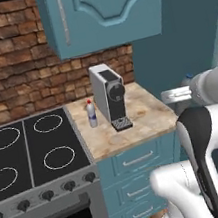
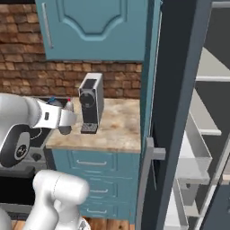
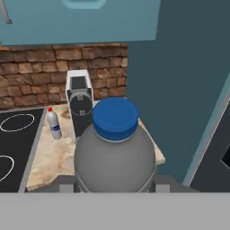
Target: Take the bottled waters from the counter and place them in the freezer to freeze. Close the freezer door after placing the bottles.
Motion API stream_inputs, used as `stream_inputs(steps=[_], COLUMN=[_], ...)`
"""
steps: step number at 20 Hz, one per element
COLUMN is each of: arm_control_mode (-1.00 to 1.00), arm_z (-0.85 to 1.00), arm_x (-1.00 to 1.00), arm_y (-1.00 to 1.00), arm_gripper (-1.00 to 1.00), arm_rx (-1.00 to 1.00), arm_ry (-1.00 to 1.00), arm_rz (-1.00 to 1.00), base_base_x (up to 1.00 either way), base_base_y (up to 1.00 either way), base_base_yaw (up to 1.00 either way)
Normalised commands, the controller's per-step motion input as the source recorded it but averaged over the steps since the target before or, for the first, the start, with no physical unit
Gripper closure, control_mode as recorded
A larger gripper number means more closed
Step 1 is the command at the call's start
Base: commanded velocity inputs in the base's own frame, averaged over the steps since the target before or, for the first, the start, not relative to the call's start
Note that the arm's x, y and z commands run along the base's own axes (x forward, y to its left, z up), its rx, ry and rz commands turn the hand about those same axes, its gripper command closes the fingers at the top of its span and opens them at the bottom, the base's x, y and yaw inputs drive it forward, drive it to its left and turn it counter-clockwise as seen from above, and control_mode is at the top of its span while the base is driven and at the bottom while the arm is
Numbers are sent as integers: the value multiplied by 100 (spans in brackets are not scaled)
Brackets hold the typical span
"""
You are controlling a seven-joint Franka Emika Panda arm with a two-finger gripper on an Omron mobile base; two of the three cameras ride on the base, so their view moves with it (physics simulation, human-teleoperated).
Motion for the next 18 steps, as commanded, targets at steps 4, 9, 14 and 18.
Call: stream_inputs(steps=[4, 9, 14, 18], arm_control_mode=[100, 100, 100, 100], arm_z=[0, 0, 0, 0], arm_x=[0, 0, 0, 0], arm_y=[0, 0, 0, 0], arm_gripper=[100, 100, 100, 100], arm_rx=[0, 0, 0, 0], arm_ry=[0, 0, 0, 0], arm_rz=[0, 0, 0, 0], base_base_x=[-100, -100, -100, -32], base_base_y=[13, -41, -97, -100], base_base_yaw=[-31, -31, -25, -4])
